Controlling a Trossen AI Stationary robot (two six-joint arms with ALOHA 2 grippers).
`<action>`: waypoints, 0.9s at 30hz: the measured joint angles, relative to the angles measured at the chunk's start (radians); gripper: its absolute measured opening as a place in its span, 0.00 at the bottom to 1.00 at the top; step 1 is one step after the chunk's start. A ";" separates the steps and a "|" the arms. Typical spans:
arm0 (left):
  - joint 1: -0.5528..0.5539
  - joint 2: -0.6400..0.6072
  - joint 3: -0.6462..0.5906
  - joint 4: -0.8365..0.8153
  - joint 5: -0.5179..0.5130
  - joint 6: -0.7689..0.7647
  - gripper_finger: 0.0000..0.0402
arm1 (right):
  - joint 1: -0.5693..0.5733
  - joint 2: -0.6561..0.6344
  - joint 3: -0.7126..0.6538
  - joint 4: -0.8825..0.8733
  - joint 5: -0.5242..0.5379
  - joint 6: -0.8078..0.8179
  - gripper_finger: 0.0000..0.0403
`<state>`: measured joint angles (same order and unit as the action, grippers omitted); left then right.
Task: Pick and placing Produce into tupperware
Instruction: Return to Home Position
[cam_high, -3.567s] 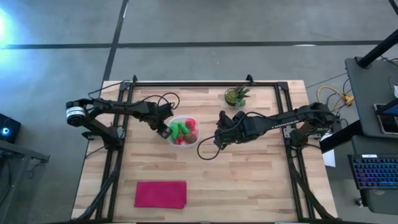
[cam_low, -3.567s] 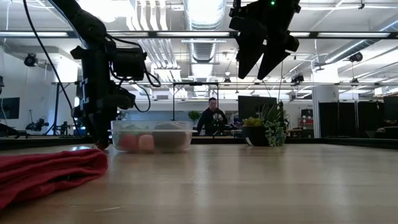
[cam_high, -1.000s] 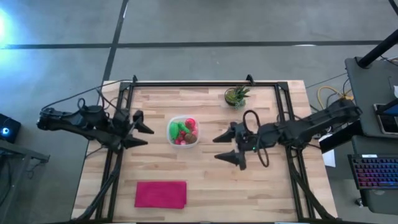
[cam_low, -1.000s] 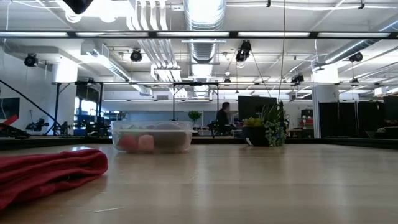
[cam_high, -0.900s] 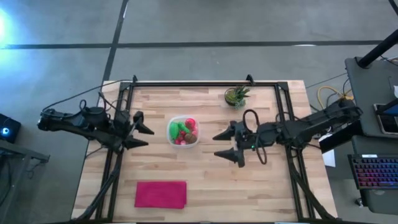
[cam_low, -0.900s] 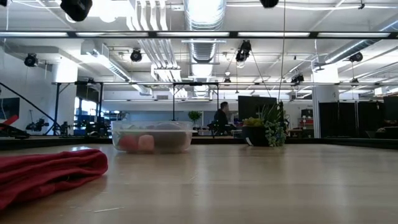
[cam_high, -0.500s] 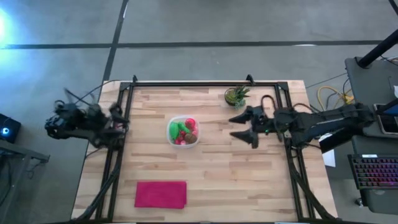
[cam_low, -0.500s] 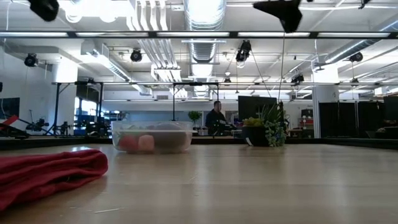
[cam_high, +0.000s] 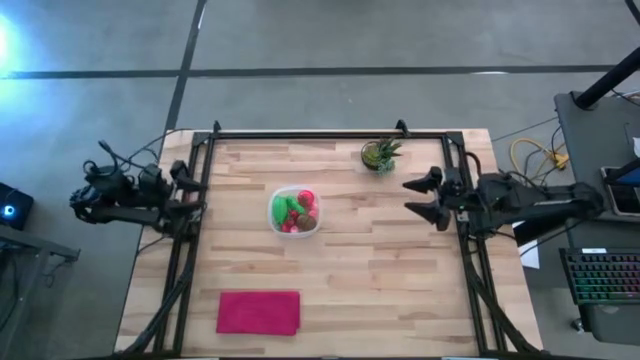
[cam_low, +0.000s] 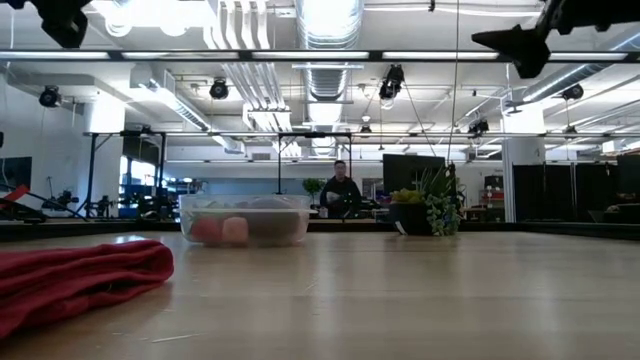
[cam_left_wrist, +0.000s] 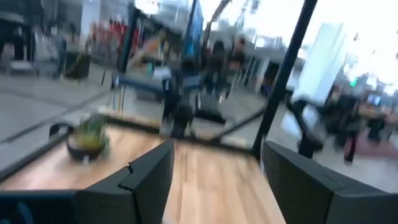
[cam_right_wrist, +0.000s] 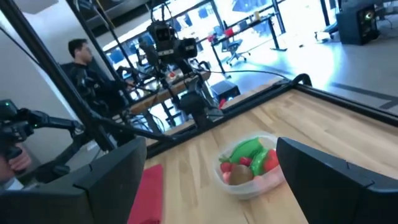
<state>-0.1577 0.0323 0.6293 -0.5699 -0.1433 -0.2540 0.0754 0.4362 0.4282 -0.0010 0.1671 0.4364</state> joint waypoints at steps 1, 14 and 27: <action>0.000 0.005 -0.005 0.025 -0.002 0.000 0.57 | 0.000 -0.020 -0.019 0.002 0.001 0.000 0.87; 0.000 -0.001 -0.192 0.196 -0.067 -0.052 0.57 | 0.000 -0.213 -0.288 0.239 -0.008 0.017 0.87; 0.000 -0.002 -0.396 0.422 -0.074 -0.054 0.57 | 0.000 -0.253 -0.302 0.243 -0.009 0.027 0.87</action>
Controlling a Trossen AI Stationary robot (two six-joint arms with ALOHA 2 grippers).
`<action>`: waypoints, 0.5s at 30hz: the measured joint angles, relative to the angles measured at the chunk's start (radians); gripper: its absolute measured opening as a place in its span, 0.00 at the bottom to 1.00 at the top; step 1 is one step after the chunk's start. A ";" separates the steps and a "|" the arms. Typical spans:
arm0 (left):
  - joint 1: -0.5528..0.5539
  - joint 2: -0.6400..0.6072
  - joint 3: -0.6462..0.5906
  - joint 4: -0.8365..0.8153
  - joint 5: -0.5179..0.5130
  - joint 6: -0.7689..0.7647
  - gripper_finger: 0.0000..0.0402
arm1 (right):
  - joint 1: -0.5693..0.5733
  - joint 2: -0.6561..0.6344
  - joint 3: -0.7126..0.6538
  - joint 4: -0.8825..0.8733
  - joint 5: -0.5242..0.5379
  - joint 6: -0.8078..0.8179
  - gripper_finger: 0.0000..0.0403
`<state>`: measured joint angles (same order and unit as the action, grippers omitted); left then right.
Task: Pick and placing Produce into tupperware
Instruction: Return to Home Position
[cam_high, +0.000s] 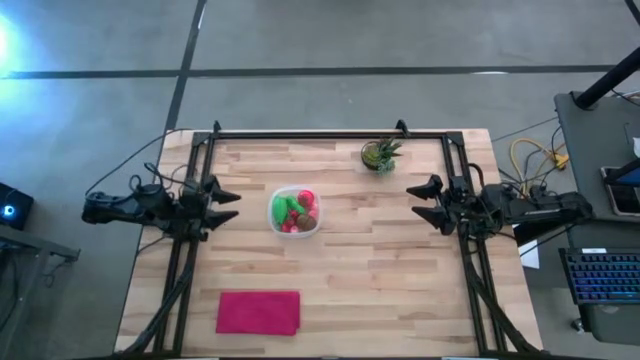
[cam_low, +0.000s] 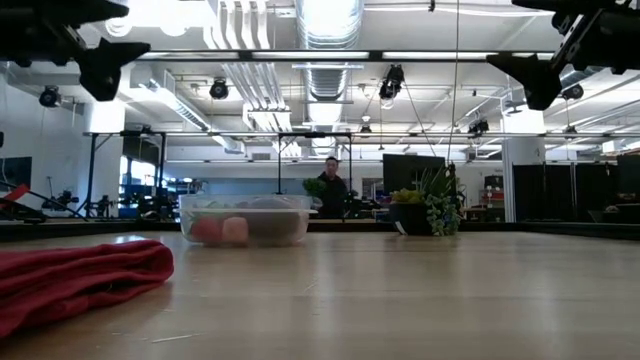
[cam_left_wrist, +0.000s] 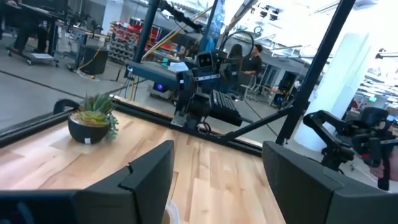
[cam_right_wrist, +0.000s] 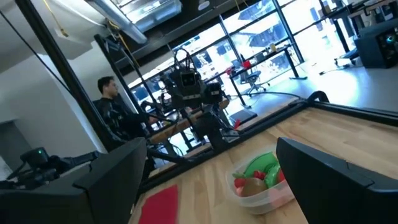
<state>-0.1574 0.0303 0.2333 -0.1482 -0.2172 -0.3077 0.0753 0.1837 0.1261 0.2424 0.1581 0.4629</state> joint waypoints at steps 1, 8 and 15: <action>0.000 0.000 -0.019 0.019 0.000 0.000 0.57 | 0.000 0.000 0.000 0.000 0.000 0.000 0.87; 0.000 -0.001 -0.102 0.120 0.000 0.000 0.57 | 0.000 0.000 -0.016 -0.001 0.094 -0.008 0.87; 0.000 0.000 -0.130 0.148 0.003 -0.016 0.57 | 0.000 0.000 -0.028 0.009 0.123 -0.017 0.87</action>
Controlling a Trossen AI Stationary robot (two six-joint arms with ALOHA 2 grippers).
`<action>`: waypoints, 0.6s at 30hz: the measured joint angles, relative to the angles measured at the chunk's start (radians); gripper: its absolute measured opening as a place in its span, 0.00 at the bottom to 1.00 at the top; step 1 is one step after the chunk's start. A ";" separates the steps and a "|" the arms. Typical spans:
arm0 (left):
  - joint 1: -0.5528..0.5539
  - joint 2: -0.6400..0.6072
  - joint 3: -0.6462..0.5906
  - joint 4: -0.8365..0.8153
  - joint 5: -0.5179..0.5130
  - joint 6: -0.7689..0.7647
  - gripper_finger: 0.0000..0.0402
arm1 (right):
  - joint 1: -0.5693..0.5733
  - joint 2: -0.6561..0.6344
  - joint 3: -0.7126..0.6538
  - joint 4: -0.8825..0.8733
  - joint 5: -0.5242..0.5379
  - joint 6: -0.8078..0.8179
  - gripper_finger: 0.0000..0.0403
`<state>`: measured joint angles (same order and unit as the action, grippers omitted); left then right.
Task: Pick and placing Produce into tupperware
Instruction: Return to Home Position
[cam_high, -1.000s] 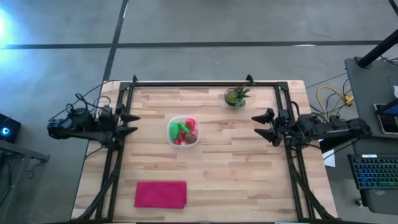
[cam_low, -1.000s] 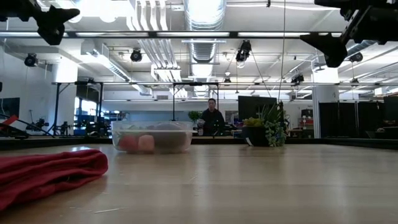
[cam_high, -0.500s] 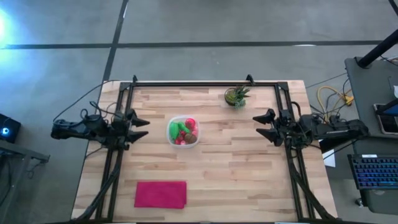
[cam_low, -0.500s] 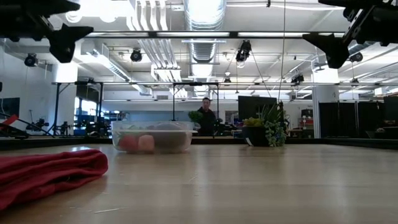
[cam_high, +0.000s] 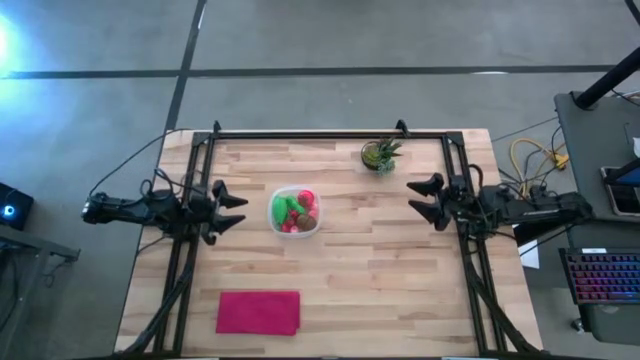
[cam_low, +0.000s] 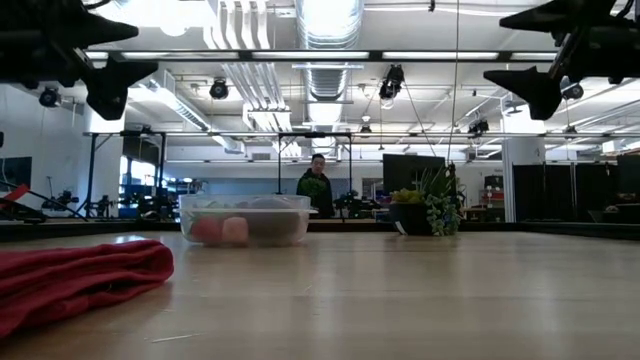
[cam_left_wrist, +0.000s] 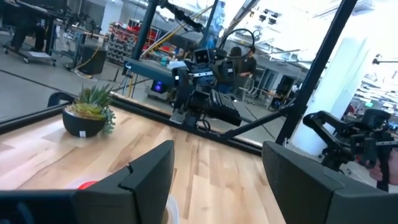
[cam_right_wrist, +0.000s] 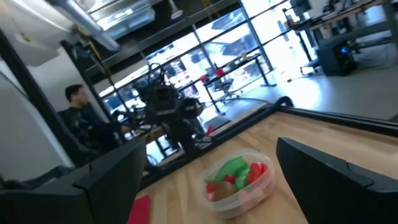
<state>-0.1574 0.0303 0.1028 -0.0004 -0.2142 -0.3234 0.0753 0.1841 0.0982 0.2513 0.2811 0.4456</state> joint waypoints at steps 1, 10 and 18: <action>0.000 -0.001 -0.002 -0.002 0.000 0.002 0.57 | 0.000 0.001 -0.001 -0.002 -0.003 -0.001 0.87; 0.018 -0.001 -0.076 0.002 -0.002 -0.037 0.57 | 0.000 0.000 -0.089 0.043 0.000 0.004 0.87; 0.057 0.019 -0.081 0.011 -0.016 -0.016 0.57 | -0.001 0.001 -0.090 0.030 0.001 -0.117 0.87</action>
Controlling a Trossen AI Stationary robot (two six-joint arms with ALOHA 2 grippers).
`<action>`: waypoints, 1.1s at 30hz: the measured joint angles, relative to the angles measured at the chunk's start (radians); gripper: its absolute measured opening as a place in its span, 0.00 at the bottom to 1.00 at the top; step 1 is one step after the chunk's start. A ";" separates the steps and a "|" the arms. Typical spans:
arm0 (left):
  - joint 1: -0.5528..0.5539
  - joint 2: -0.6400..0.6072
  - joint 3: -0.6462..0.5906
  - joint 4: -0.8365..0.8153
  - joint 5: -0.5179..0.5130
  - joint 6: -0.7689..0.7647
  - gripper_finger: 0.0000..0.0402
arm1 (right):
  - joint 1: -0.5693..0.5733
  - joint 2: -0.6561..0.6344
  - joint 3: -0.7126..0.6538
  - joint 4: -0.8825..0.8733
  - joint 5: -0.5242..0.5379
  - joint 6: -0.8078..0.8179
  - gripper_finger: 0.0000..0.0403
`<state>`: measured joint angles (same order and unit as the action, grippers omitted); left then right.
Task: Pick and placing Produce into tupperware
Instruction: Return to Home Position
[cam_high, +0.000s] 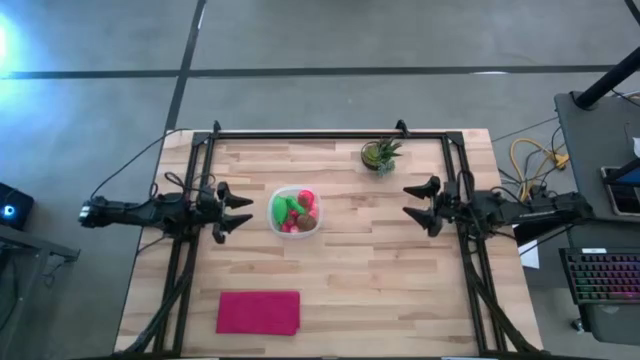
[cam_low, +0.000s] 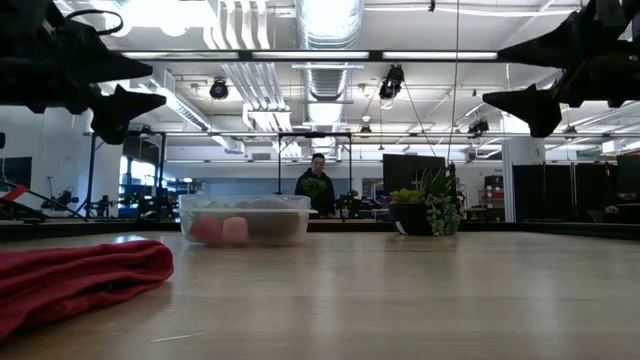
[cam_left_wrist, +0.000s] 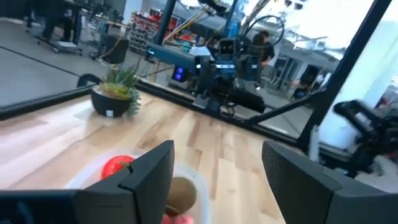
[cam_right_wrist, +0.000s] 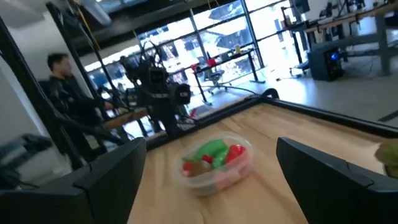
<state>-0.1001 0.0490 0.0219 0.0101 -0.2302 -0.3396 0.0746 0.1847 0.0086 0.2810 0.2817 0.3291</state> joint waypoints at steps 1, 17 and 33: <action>0.005 0.004 0.000 0.000 -0.001 0.020 0.57 | 0.000 0.000 0.000 -0.010 0.004 -0.012 0.87; 0.011 0.088 -0.007 0.035 -0.011 0.062 0.57 | -0.010 0.002 0.001 -0.234 0.007 0.015 0.87; 0.011 0.132 -0.012 0.055 -0.007 0.062 0.57 | -0.010 0.002 0.001 -0.236 0.007 0.011 0.87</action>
<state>-0.0891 0.1807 0.0097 0.0647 -0.2371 -0.2771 0.0647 0.1866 0.0097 0.0454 0.2890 0.3401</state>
